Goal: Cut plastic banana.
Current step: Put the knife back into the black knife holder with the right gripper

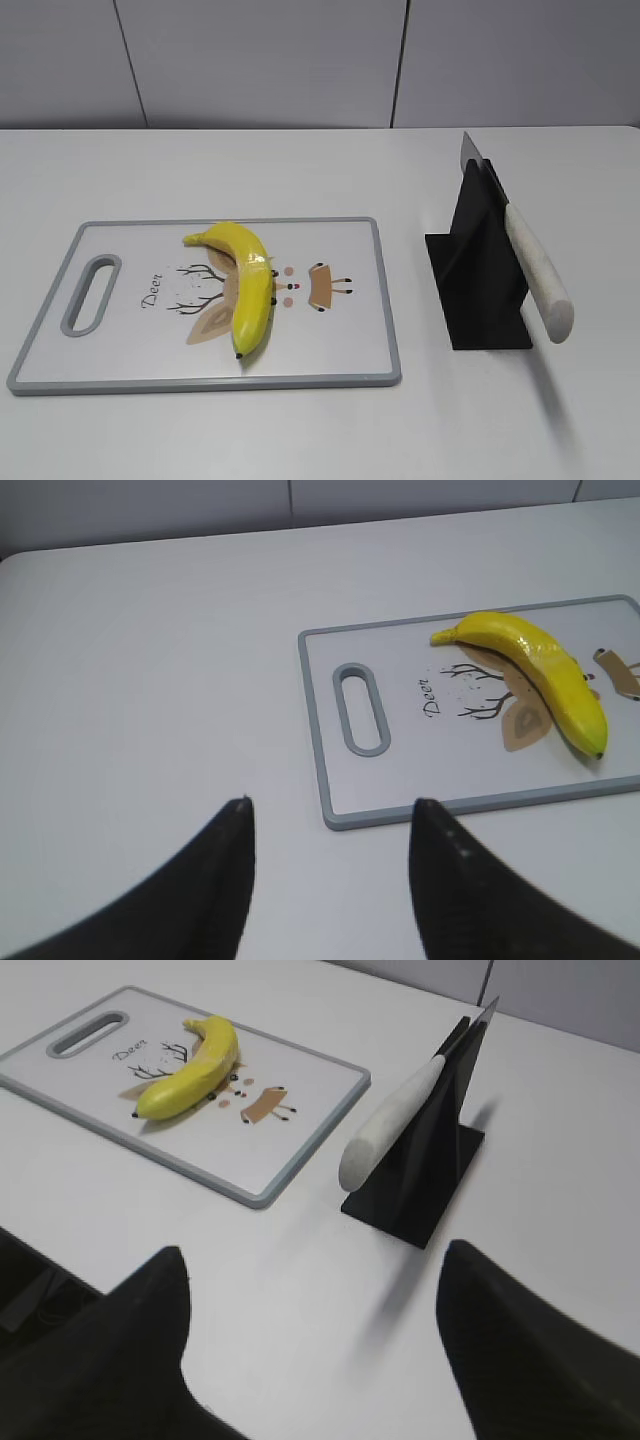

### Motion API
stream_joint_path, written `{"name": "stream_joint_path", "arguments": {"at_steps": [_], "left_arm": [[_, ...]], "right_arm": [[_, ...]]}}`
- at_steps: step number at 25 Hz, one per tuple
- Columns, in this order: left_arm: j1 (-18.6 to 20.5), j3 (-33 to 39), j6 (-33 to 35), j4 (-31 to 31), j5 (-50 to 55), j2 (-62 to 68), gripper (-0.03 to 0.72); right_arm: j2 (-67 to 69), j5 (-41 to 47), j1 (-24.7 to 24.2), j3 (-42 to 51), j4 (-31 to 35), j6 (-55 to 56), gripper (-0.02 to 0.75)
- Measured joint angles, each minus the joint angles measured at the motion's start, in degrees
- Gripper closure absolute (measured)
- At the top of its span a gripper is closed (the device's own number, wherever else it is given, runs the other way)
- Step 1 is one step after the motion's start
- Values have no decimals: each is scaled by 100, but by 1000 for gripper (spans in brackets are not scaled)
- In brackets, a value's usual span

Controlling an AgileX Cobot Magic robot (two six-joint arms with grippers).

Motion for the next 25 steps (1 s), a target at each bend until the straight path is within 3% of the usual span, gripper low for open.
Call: {"name": "stream_joint_path", "arguments": {"at_steps": [17,25], "left_arm": [[0,0,-2,0,0,0,246],[0,0,-2,0,0,0,247]], "right_arm": [[0,148,-36,137,31,-29,156],[0,148,-859,137,41,-29,156]]}}
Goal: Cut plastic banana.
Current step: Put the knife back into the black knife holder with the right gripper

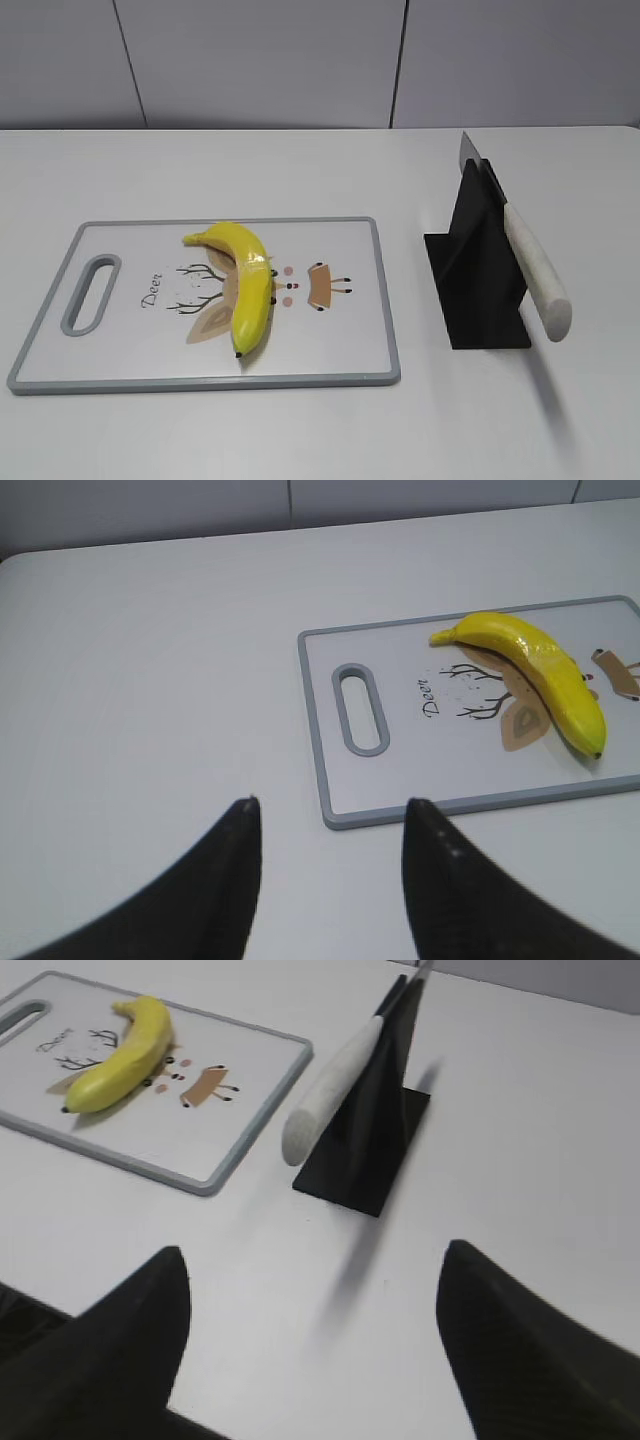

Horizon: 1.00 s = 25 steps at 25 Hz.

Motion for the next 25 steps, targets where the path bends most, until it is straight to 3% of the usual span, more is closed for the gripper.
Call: {"name": "stream_joint_path", "arguments": {"at_steps": [6,25], "left_arm": [[0,0,0,0,0,0,254],[0,0,0,0,0,0,269]], "right_arm": [[0,0,-684,0,0,0,156],[0,0,-1007,0,12,-5,156]]}}
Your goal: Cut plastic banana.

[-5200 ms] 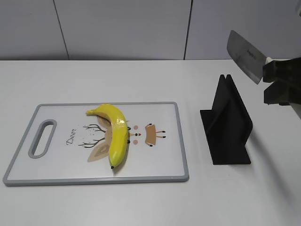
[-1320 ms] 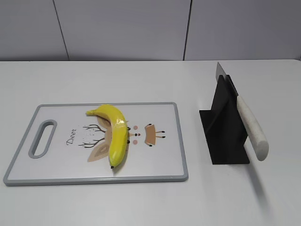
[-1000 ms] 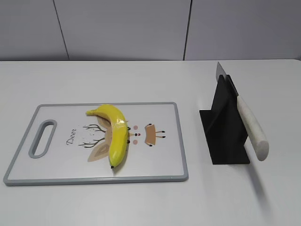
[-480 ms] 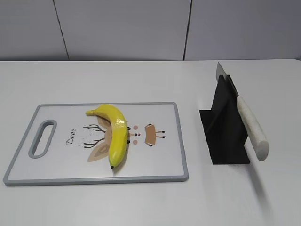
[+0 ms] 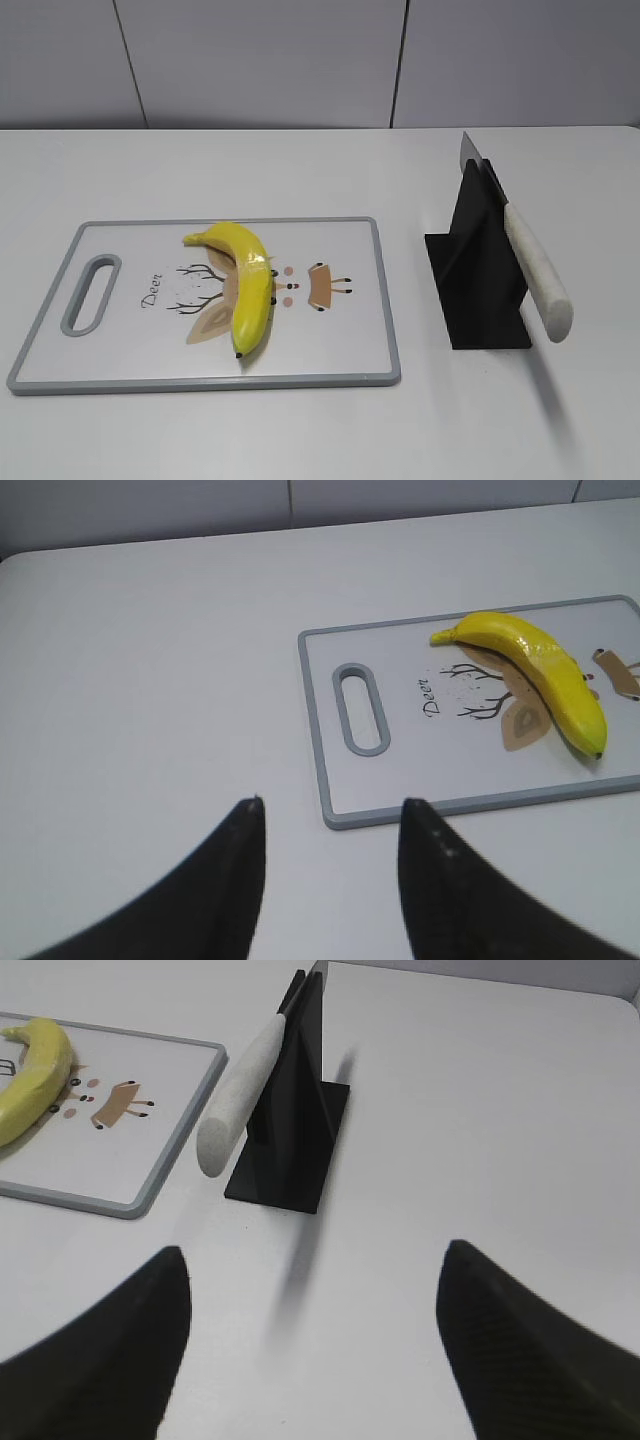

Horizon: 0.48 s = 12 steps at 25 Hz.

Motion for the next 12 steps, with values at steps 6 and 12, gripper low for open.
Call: {"name": "stream_joint_path", "arguments": {"at_steps": [6,12], "left_arm": [[0,0,0,0,0,0,269],[0,0,0,0,0,0,269]], "right_arm": [[0,0,-10,0,0,0,156],[0,0,-10,0,5,0,156]]}}
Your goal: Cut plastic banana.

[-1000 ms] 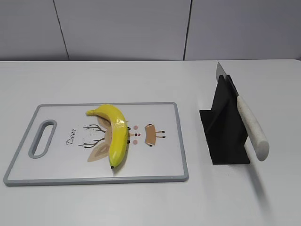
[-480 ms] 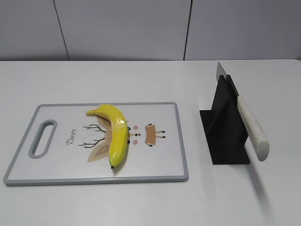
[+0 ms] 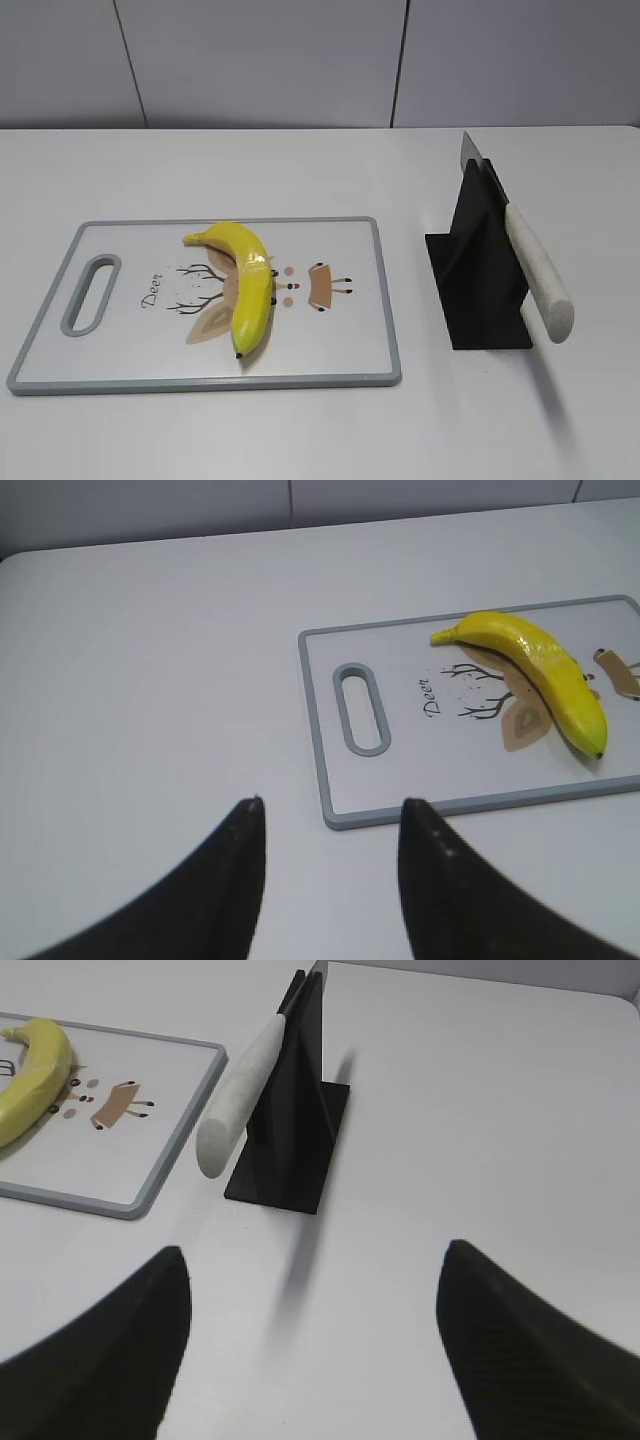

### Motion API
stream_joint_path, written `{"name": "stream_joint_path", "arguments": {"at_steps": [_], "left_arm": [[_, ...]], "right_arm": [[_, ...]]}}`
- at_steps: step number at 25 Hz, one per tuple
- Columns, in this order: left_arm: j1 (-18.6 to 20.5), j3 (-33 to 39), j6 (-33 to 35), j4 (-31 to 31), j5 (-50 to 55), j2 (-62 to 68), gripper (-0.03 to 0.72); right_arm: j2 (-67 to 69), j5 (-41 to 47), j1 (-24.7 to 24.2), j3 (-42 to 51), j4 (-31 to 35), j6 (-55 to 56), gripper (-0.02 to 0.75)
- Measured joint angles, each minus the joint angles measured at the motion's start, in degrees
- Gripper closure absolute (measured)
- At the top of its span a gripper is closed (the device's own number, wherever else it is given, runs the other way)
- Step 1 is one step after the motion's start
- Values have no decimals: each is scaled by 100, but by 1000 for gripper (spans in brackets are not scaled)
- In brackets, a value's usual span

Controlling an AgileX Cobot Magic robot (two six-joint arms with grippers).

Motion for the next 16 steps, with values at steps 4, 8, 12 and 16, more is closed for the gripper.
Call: {"name": "stream_joint_path", "arguments": {"at_steps": [4,8,12,16], "left_arm": [[0,0,0,0,0,0,269],[0,0,0,0,0,0,270],[0,0,0,0,0,0,271],[0,0,0,0,0,0,271]], "right_arm": [[0,0,-2,0,0,0,156],[0,0,-7,0,0,0,156],[0,0,-7,0,0,0,156],[0,0,-7,0,0,0,156]]}}
